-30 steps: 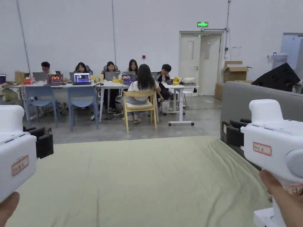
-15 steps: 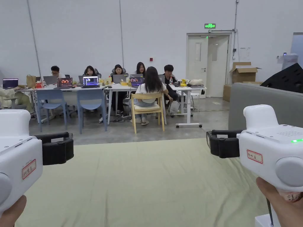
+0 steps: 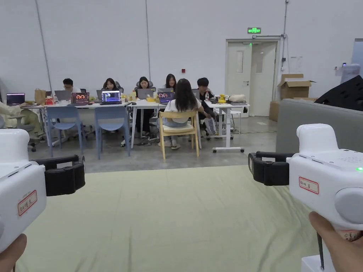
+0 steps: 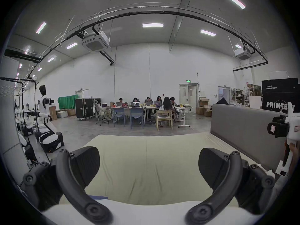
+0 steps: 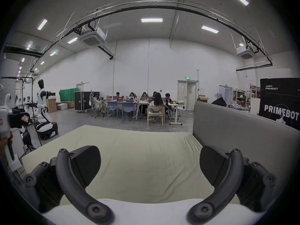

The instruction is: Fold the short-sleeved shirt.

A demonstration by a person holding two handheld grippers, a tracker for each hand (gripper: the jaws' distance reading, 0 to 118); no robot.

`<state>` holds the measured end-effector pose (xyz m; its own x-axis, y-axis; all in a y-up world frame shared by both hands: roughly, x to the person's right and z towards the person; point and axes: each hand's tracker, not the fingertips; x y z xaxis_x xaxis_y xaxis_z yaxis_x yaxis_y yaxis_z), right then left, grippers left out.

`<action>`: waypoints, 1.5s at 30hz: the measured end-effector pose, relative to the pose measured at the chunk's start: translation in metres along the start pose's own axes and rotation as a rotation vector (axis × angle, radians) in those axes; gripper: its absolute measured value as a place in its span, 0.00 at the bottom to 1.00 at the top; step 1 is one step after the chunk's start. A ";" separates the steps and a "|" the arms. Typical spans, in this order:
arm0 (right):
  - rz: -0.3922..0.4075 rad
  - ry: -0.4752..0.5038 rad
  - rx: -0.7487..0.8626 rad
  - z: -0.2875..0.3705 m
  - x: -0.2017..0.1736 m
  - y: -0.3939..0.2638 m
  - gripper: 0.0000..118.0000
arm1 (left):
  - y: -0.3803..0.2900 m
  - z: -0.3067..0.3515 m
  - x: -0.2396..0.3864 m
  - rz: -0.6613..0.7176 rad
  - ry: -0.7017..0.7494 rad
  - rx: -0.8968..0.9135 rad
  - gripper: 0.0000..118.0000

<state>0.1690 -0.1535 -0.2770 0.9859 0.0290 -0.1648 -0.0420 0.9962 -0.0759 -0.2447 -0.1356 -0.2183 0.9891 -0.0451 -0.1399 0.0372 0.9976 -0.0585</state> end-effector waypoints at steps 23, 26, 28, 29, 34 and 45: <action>0.026 -0.014 -0.010 -0.002 -0.011 0.001 1.00 | -0.008 -0.001 -0.006 0.030 -0.018 -0.018 1.00; 0.029 -0.013 -0.010 -0.003 -0.013 0.001 1.00 | -0.010 -0.004 -0.009 0.042 -0.022 -0.020 1.00; 0.029 -0.008 -0.010 -0.004 -0.013 0.000 1.00 | -0.011 -0.006 -0.008 0.041 -0.020 -0.028 1.00; 0.028 -0.008 -0.010 -0.004 -0.013 -0.001 1.00 | -0.011 -0.006 -0.008 0.038 -0.017 -0.031 1.00; 0.025 -0.005 -0.021 -0.007 -0.013 -0.004 1.00 | -0.014 -0.012 -0.009 0.041 -0.025 -0.031 1.00; 0.012 -0.005 -0.018 -0.007 -0.011 -0.007 1.00 | -0.017 -0.015 -0.004 0.041 -0.037 -0.045 1.00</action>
<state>0.1575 -0.1614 -0.2819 0.9861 0.0416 -0.1609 -0.0569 0.9941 -0.0918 -0.2517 -0.1537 -0.2311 0.9944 -0.0015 -0.1060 -0.0089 0.9952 -0.0975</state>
